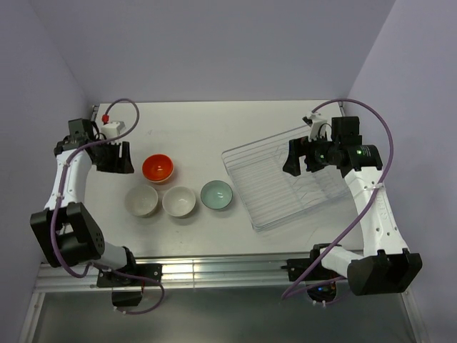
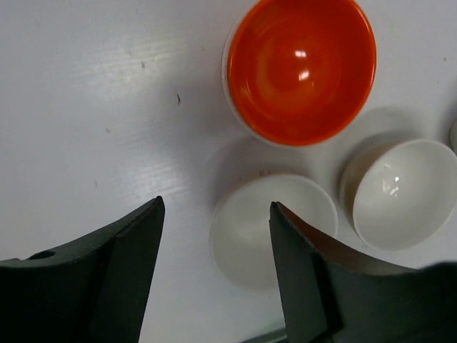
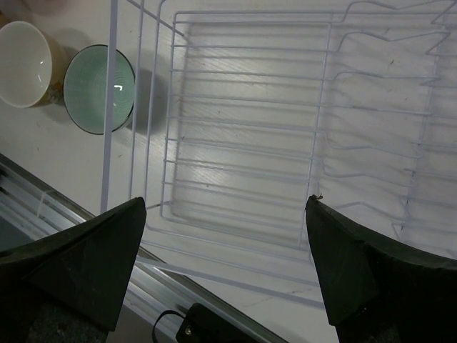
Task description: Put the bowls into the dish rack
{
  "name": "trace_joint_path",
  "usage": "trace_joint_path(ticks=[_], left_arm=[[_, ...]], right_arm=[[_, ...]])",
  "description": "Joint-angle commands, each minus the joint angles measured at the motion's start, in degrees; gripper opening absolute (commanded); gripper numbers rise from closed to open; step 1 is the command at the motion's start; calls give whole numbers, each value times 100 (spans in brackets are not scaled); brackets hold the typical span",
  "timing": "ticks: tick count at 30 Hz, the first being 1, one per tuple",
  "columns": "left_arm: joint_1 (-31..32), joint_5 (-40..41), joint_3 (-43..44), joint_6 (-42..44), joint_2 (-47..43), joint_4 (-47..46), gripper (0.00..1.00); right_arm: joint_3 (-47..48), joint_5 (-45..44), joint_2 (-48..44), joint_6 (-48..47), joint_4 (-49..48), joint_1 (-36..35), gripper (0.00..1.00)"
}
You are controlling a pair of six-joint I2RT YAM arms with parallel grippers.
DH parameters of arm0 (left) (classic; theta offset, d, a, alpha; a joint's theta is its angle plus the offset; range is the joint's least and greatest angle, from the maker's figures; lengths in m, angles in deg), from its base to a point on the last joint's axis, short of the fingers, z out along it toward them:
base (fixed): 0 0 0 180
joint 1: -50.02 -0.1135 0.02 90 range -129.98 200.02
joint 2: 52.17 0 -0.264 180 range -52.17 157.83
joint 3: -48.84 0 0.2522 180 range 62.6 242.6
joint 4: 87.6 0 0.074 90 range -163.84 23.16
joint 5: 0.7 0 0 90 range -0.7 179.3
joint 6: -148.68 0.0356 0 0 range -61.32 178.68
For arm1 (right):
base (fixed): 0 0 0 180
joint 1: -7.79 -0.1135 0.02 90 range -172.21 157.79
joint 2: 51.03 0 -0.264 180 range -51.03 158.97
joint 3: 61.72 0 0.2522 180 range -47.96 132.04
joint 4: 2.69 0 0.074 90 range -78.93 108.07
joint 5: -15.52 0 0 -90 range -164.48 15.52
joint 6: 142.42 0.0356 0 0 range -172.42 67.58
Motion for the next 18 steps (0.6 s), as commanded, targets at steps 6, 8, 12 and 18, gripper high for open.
trace_joint_path(ticks=[6,8,12,18], left_arm=[[953,926,851,-1142,941,-964,52],[971,979,1080,-1309,1276,-884,50],[980,1077,1318,-1292,1470,-665,49],[788,219,616,399,830,283,59]], right_arm=[[3,69,31,35,-164,-37,100],[3,87,31,35,-172,-37,100],[47,96,49,9,-120,-37,100],[12,96,5,-53,-93,-37,100]])
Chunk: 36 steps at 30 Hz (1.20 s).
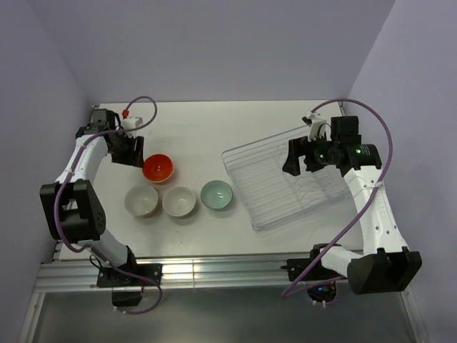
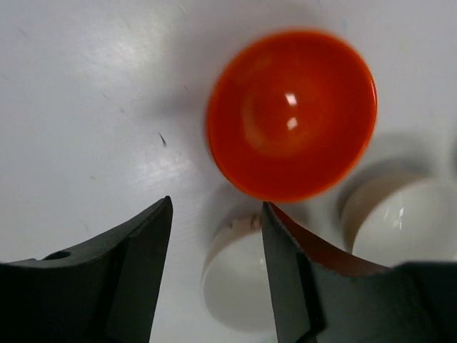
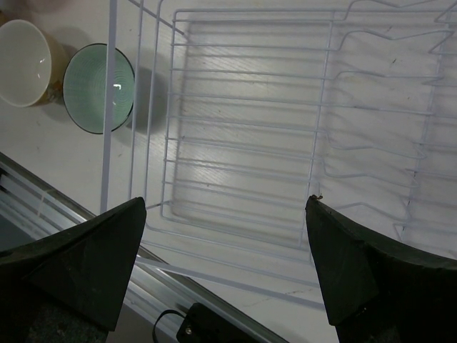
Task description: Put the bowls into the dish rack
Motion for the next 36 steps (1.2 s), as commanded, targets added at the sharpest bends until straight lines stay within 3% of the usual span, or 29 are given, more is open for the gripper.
trace_joint_path(ticks=[1,4,9,14,24,31,36], left_arm=[[-276,-750,-239,1265,-524,938,60],[-645,-805,-371,1820,-586,1291,66],[-725,-612,-880,2408,-735,1063,71],[-725,-392,-1460,2603,-517,650,69],[-725,-725,-1979,2445,-322,34,61],[-725,-893,-2225,2304,-480,-264,47],[-725,-919,-2393,2155,-726,-484,20]], right_arm=[[4,78,-34,-60,-82,-37,100],[-5,122,-8,-51,-91,-28,100],[3,193,45,2,-135,-63,100],[38,149,45,-7,-126,-72,100],[83,201,115,-33,-91,-81,100],[144,210,221,72,-161,-81,99],[188,201,247,195,-258,-81,99]])
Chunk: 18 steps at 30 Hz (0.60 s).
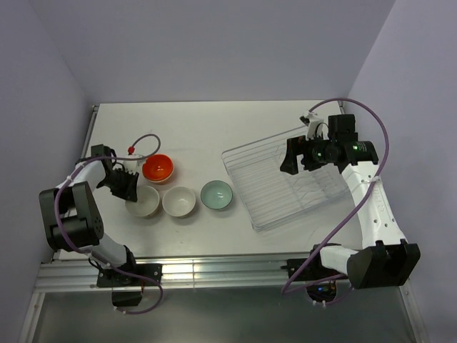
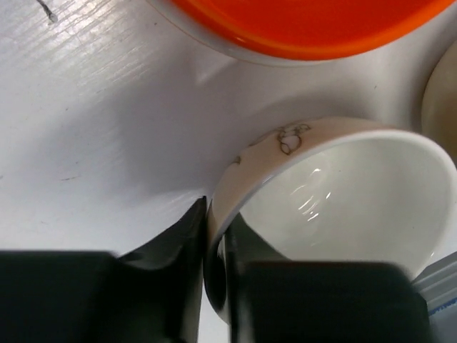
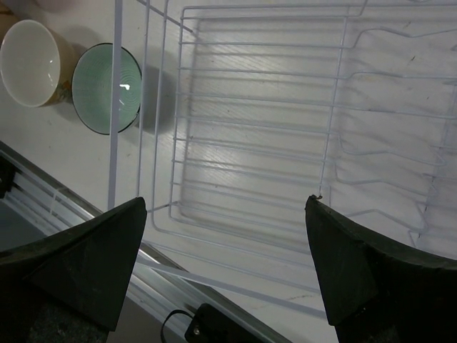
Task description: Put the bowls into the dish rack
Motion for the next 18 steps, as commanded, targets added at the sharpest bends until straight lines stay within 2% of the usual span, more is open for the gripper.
trace_joint_path(ticks=[1,2,8,13,16,17,18], left_arm=[[10,-239,-54,-88,-386,-192,13],[10,-239,-63,-123,-482,-174,1],[9,-695,279,43,-1166,737,0],[10,-1661,1042,-131,-1765,1337,0],[114,-1962,1665,-929,-1994,1137,0],[306,-1927,1799,-1576,-2082,936,0],[465,-1918,1931,-1843,-2117,629,0]], right_arm=[[205,57,13,112,-225,-30,99],[223,66,4,130,-251,-30,98],[434,215,-101,375,-392,-30,100],[724,566,-101,507,-559,-30,100],[1022,865,-14,692,-647,-30,100],[1119,935,74,779,-647,-30,100],[1346,1023,153,798,-578,-30,100]])
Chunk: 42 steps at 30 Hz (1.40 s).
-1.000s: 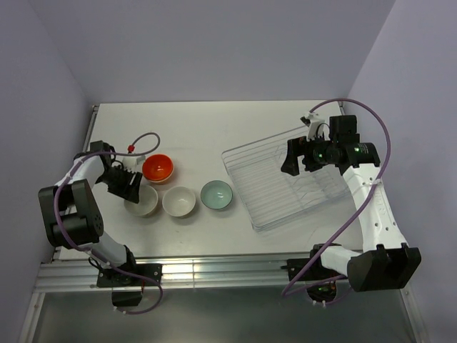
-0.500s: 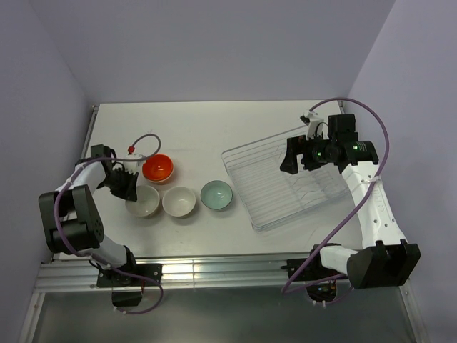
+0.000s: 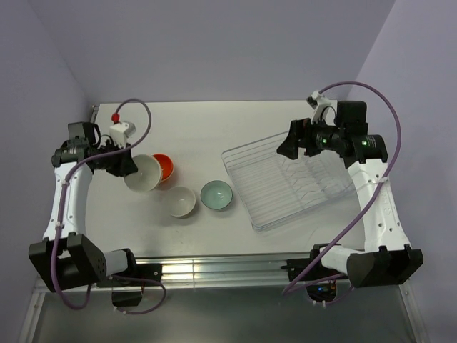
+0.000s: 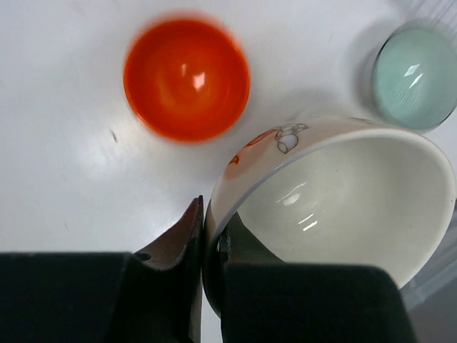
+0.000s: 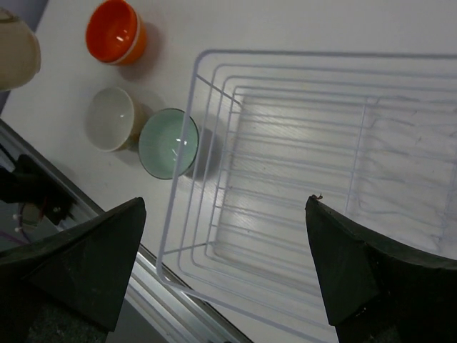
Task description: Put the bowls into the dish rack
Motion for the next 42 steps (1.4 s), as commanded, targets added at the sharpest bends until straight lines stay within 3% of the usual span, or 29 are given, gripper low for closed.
trace_joint_path(ticks=[1,5,8,10,14,23,29,42], left_arm=[[466,-786,804,-1366,-378,-737,0],[1457,-419,972,-3156,-502,-2293,0],[2230,186,1524,-3843,58,-2786,0],[2549,103,1841,-4118,376,-3023,0],[3198,22,1763,-5172,930,-4533,0],[4430,40,2378,-5789,2117,-5573,0],[4572,-346,2677,-6360,2592,-6047,0],[4616,-636,2554,-6439,2716,-6250,0]], right_arm=[[661,593,188,251,-256,-30,100],[795,717,163,671,-500,-22,100],[733,909,-13,953,-861,-22,100],[637,1051,-162,1156,-1142,-22,100],[294,1472,-356,1945,-1801,-22,100],[-120,1965,-146,3308,-2567,-22,100],[-225,2220,153,3460,-2717,-22,100],[-506,2413,479,3433,-2795,-39,100]])
